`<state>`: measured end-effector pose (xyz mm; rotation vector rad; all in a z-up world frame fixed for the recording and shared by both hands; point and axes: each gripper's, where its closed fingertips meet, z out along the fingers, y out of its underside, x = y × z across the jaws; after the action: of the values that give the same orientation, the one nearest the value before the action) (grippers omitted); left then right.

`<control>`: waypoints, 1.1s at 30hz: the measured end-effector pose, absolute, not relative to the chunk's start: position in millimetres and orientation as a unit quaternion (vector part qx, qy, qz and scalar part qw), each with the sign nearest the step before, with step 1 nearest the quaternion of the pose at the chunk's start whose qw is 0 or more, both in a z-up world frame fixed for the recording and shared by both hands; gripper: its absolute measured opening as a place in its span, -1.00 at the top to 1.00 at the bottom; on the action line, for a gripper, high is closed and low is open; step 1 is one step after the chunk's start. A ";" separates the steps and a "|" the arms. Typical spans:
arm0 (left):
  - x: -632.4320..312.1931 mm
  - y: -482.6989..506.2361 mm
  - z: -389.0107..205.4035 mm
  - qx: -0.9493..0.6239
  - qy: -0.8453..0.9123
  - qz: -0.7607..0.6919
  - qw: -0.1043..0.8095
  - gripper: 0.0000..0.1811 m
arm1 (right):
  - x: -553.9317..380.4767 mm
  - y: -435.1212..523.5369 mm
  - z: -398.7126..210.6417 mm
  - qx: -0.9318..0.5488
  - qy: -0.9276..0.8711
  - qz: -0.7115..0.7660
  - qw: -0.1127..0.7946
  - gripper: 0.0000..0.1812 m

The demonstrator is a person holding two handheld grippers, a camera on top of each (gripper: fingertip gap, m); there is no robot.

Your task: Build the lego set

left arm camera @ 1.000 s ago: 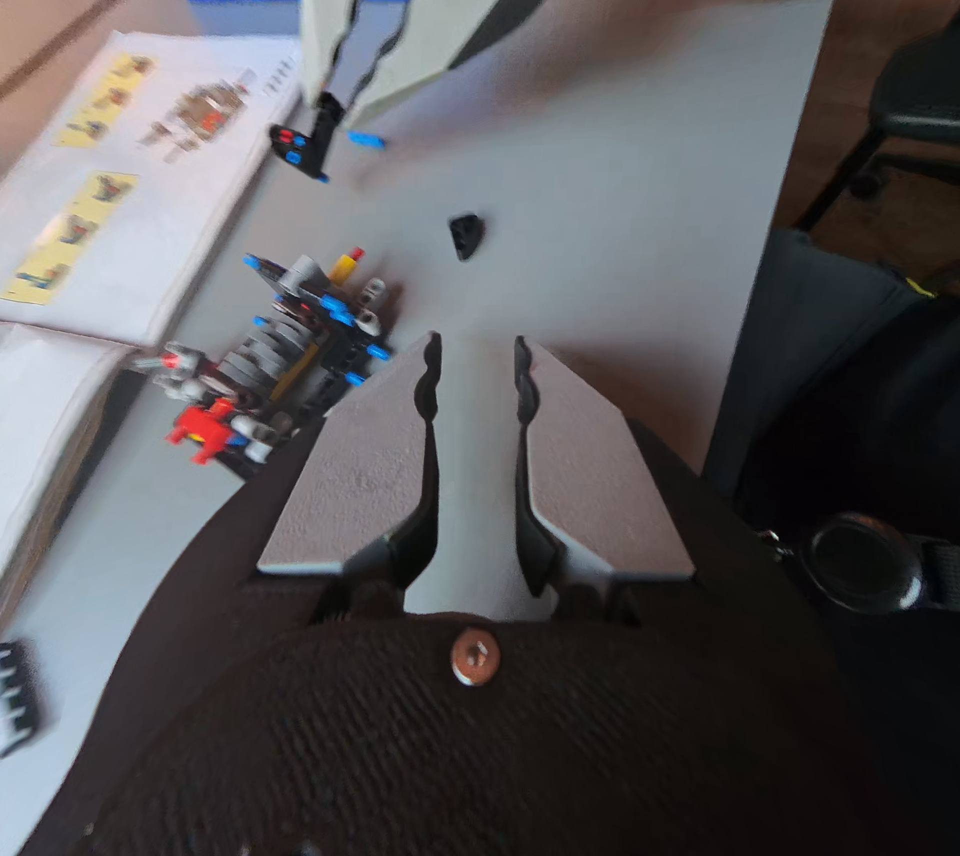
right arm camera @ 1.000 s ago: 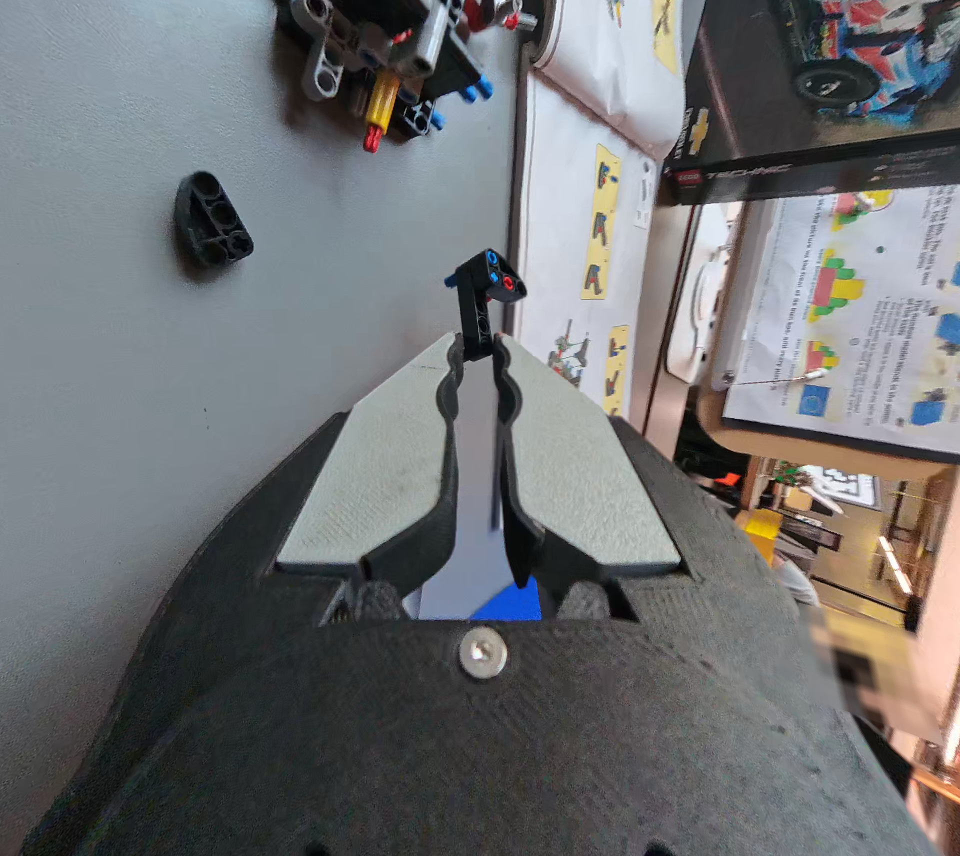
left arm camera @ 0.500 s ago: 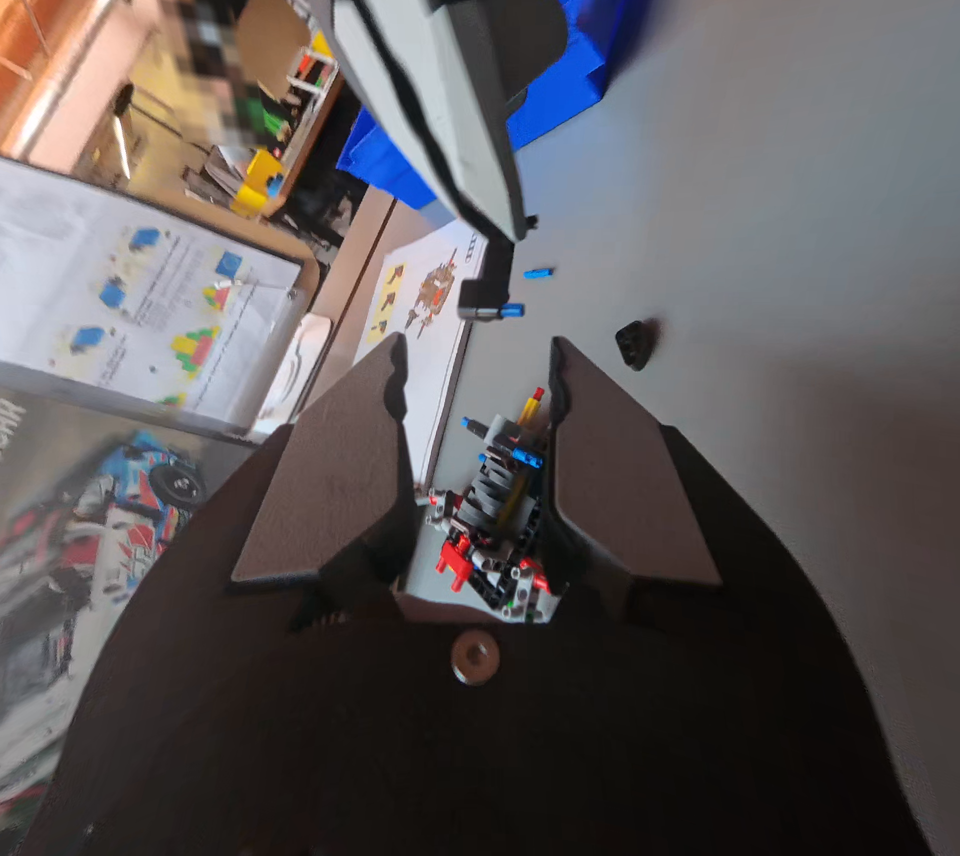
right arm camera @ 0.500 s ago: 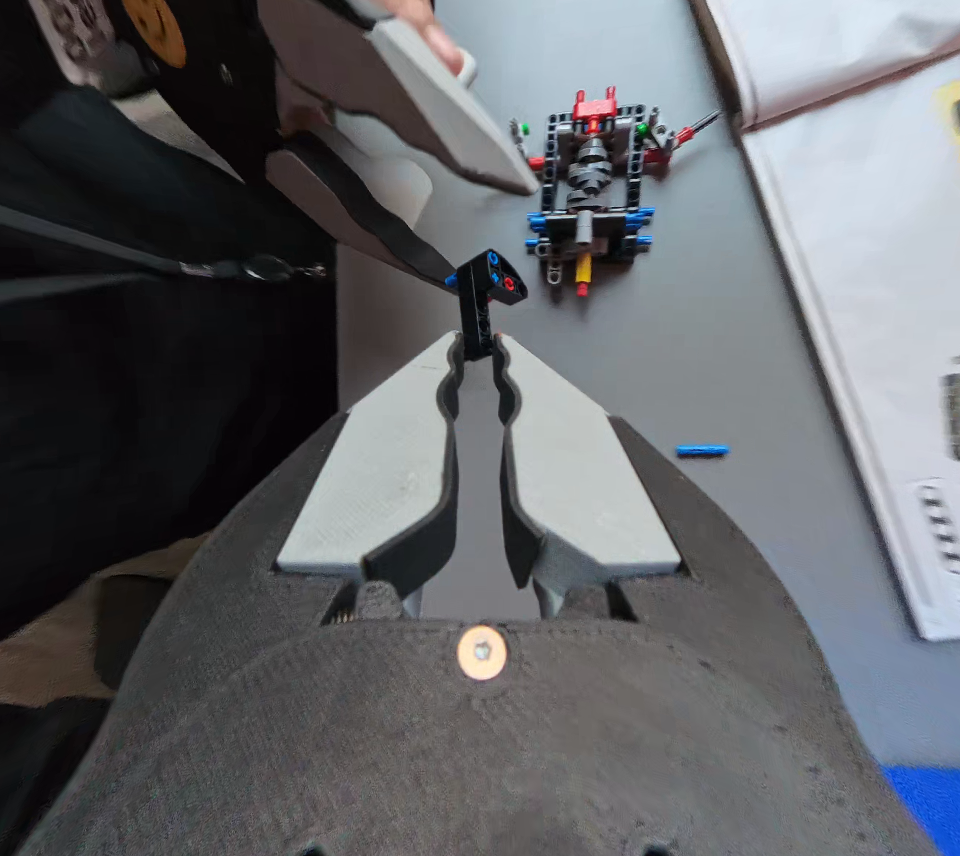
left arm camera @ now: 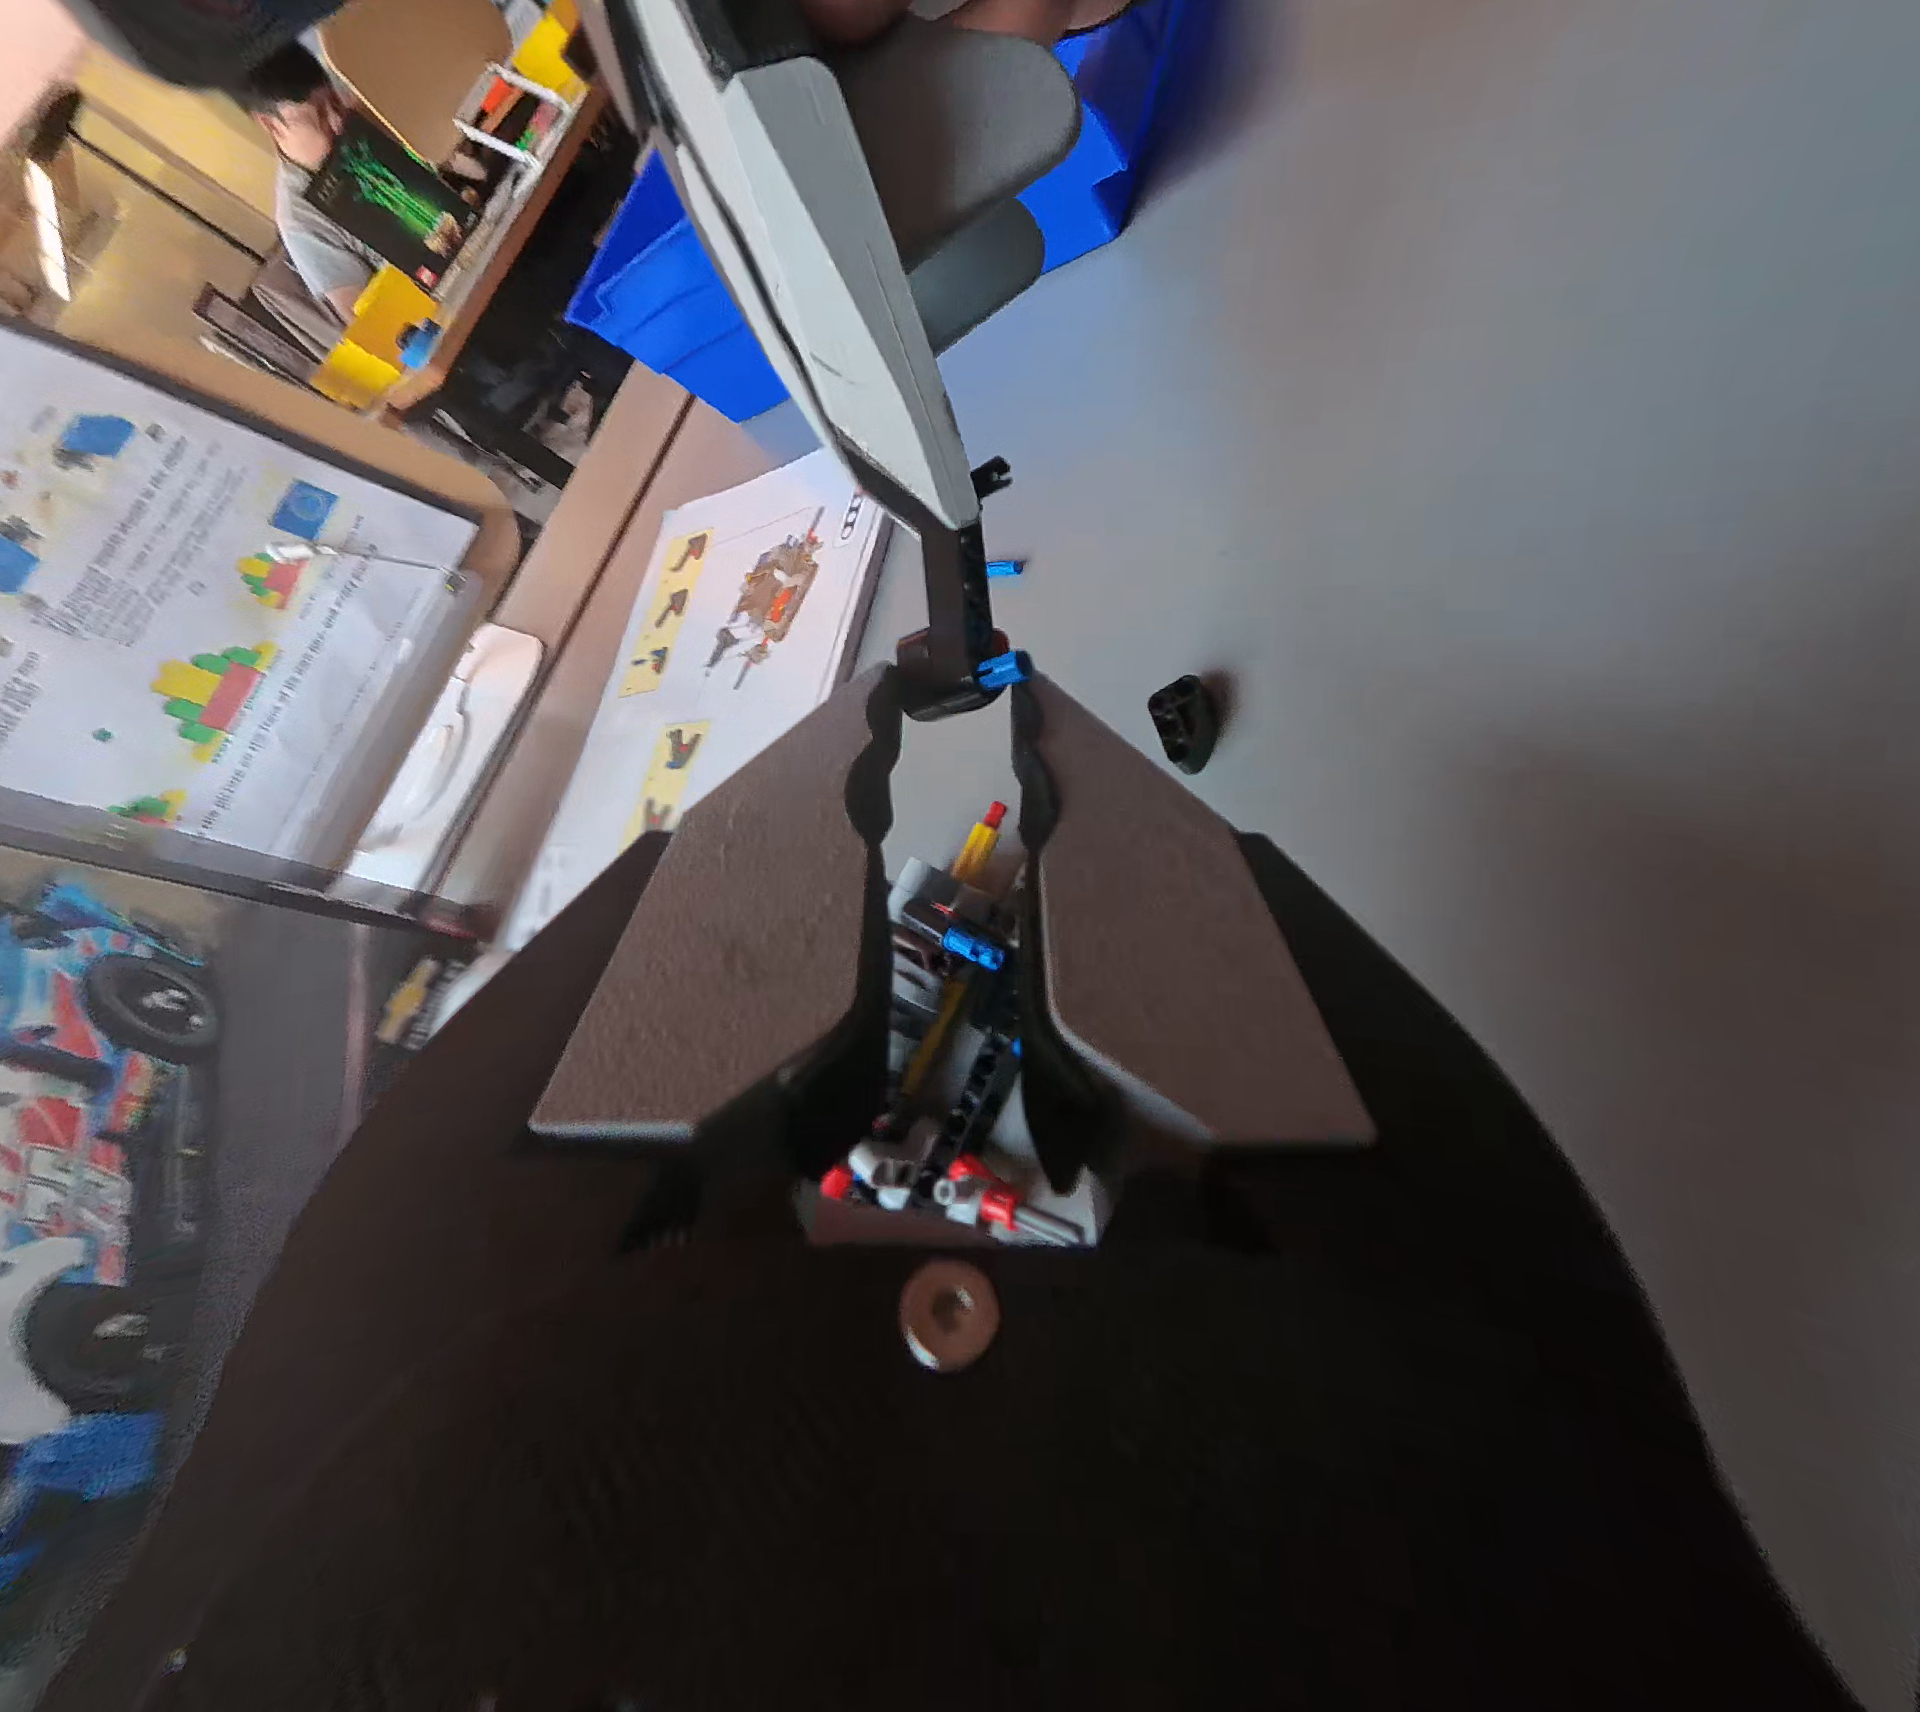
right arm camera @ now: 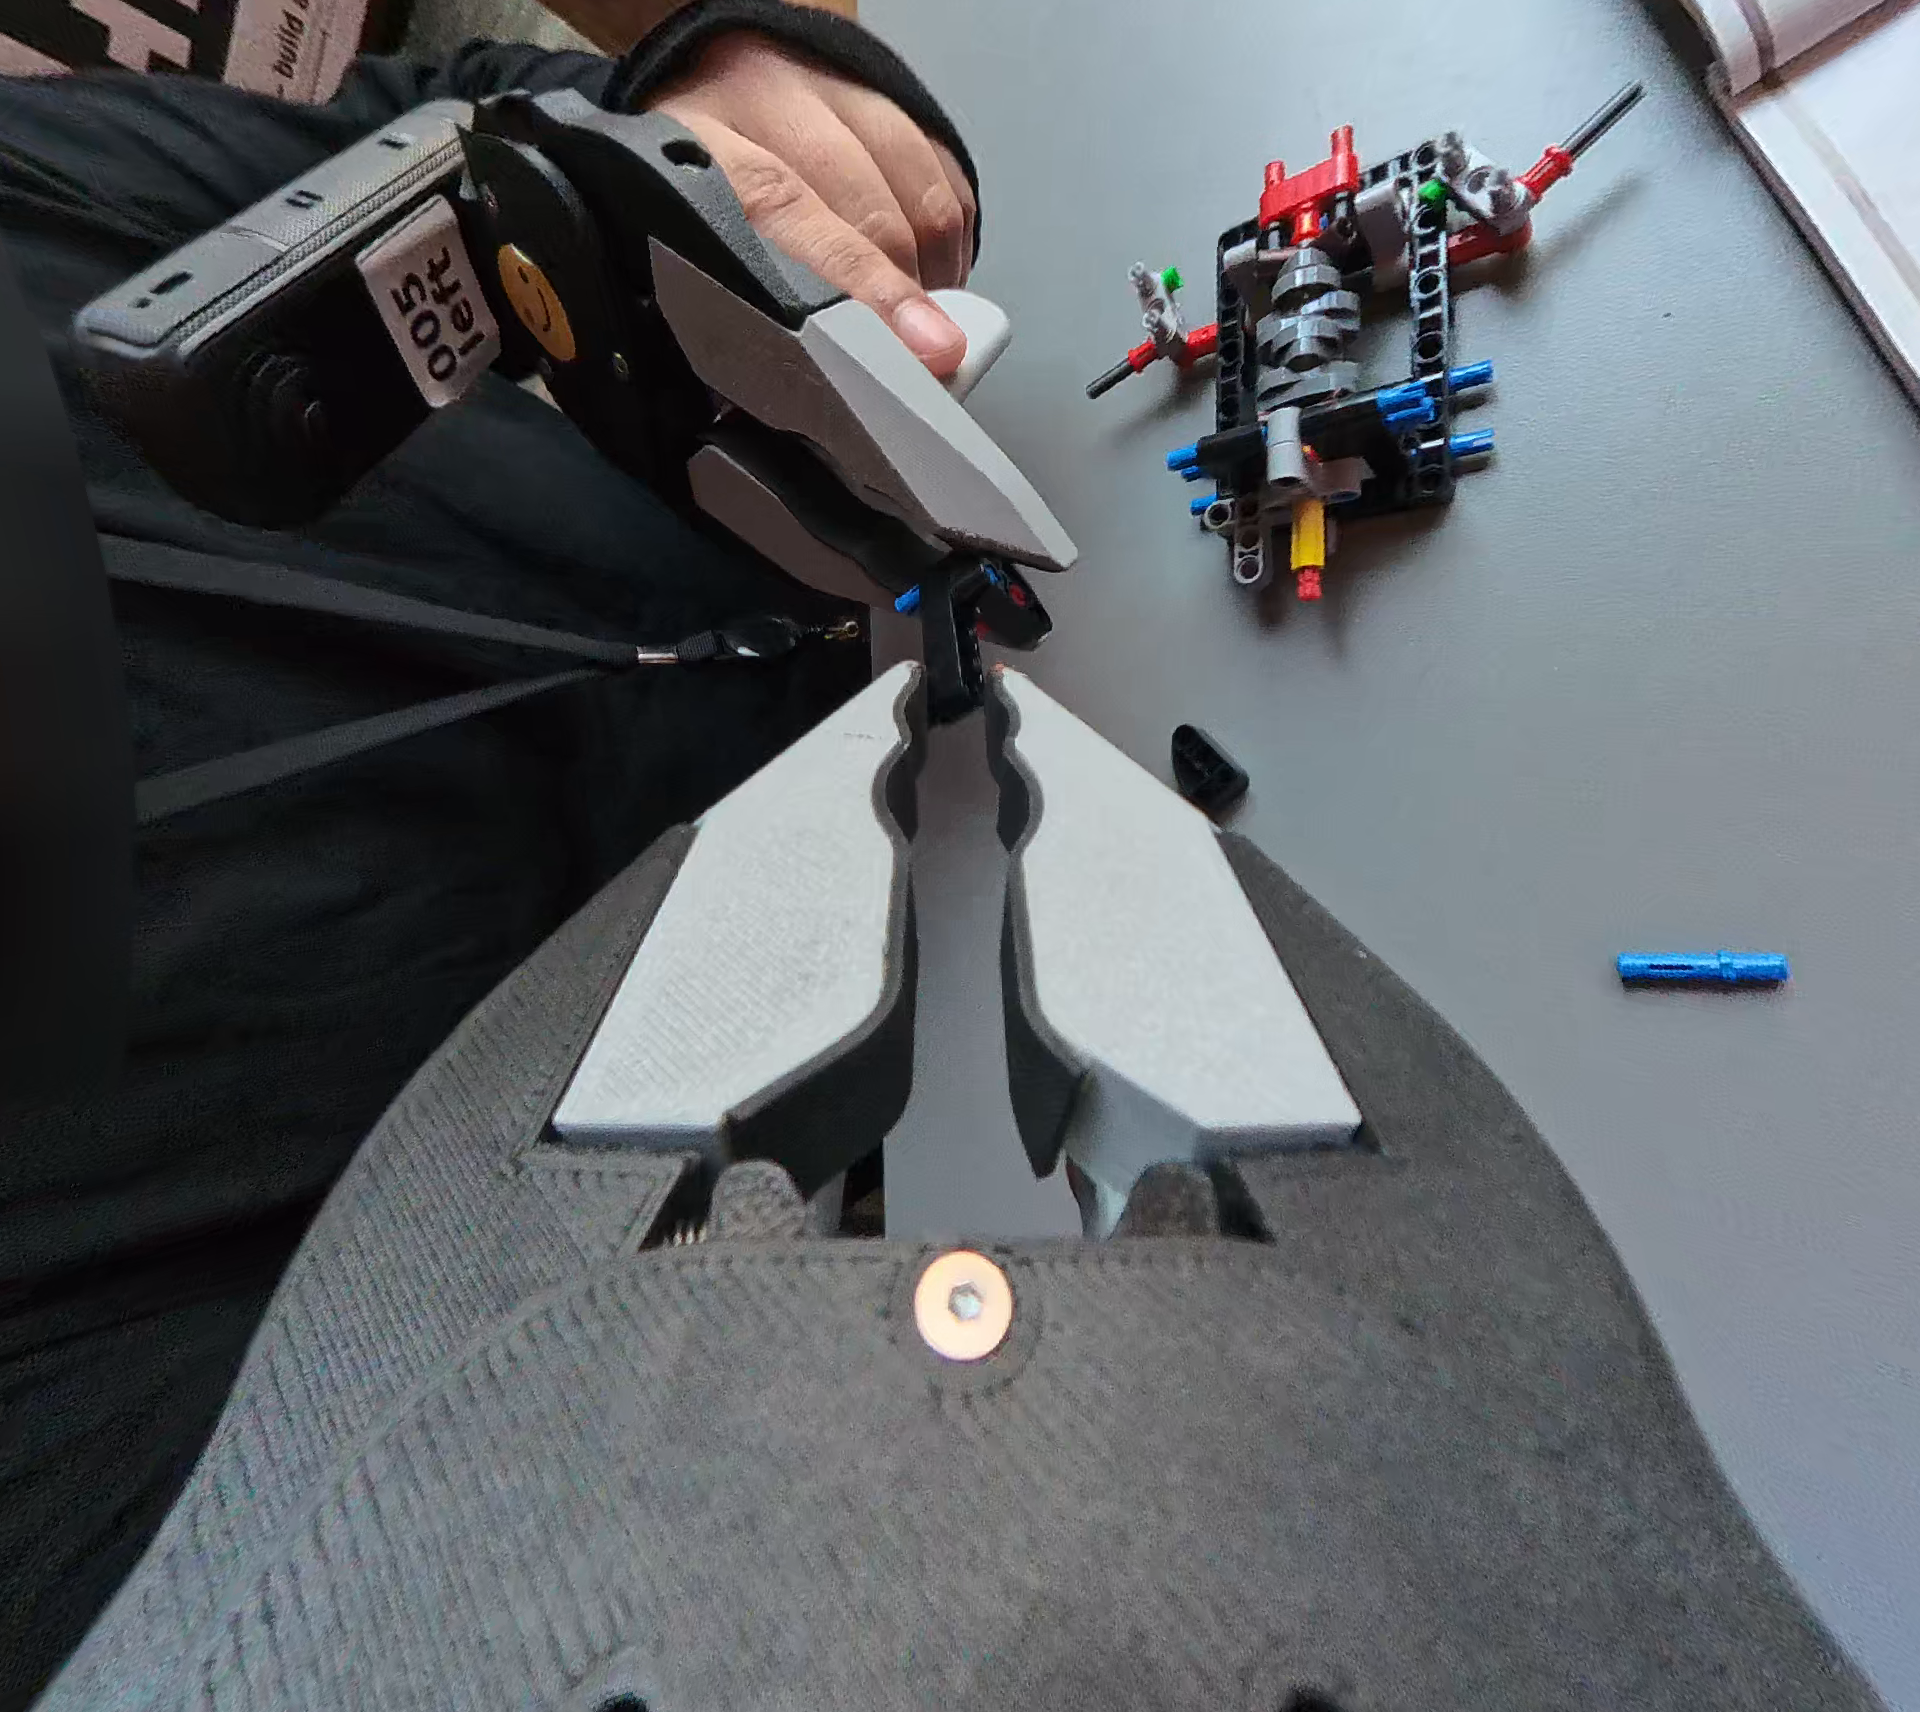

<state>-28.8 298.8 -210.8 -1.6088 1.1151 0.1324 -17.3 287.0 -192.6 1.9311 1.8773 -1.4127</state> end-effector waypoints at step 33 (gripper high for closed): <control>-25.7 304.2 -213.4 -0.797 0.186 -0.365 0.443 0.79 | -41.0 316.2 -193.1 0.616 0.553 -0.536 -0.168 0.86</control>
<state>-25.7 304.2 -213.4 -1.9776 0.4619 -0.9056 -41.0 316.2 -193.1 2.1723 1.9498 -1.8926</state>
